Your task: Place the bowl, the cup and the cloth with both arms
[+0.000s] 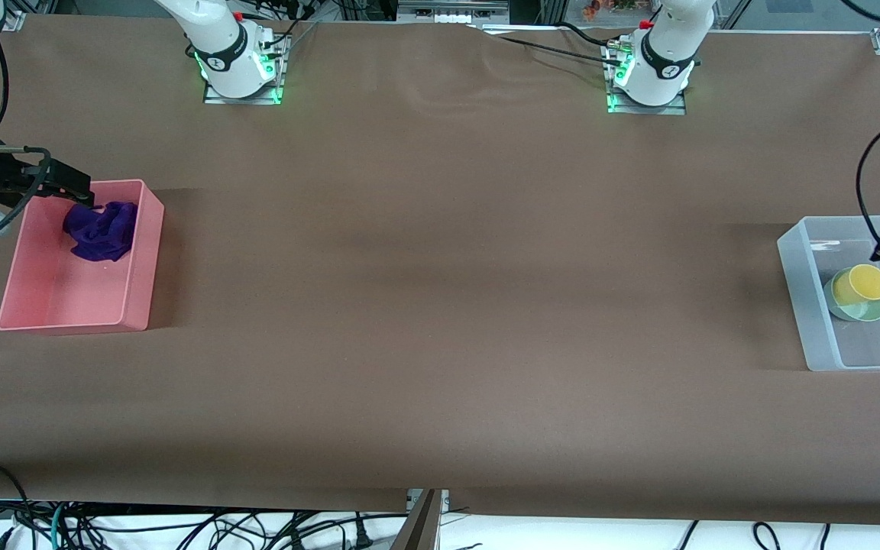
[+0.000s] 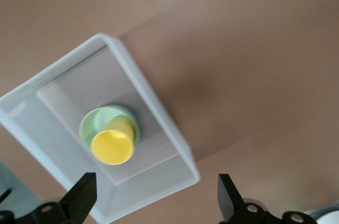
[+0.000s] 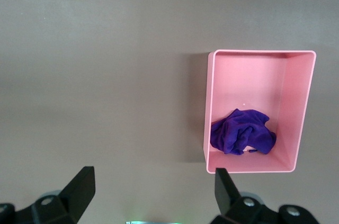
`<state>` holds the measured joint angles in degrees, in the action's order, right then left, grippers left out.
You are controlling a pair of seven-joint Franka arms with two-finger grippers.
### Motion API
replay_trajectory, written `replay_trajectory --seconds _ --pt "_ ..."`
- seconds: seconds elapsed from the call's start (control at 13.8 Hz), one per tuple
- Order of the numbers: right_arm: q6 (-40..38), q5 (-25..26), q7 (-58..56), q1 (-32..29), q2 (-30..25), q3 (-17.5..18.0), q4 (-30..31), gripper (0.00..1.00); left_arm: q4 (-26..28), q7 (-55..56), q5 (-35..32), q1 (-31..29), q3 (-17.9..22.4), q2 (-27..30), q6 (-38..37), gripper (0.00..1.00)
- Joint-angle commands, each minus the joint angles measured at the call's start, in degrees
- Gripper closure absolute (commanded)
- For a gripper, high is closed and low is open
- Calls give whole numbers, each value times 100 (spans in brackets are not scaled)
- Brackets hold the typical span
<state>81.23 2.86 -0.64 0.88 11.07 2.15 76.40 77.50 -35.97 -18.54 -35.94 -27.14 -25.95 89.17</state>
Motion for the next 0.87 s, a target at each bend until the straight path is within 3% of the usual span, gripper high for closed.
replay_trajectory --seconds 0.0,0.22,0.36,0.51,0.65,0.8 --pt "42 -84 -76 -52 27 -13 -55 0 -226 169 307 16 -150 -77 -434 0" --pt "42 -84 -76 -52 27 -30 -55 0 -411 503 551 52 -572 11 -962 0" --pt "42 -84 -76 -52 27 -30 -55 0 -288 801 684 593 -303 379 -1059 0" --pt "42 -84 -76 -52 27 -30 -55 0 52 978 990 1802 888 861 -1034 0" --pt "42 -84 -76 -52 27 -30 -55 0 675 1101 1735 2597 2023 1370 -562 0" --pt "42 -84 -76 -52 27 -31 -55 0 1912 1581 1845 3169 2501 2309 385 0"
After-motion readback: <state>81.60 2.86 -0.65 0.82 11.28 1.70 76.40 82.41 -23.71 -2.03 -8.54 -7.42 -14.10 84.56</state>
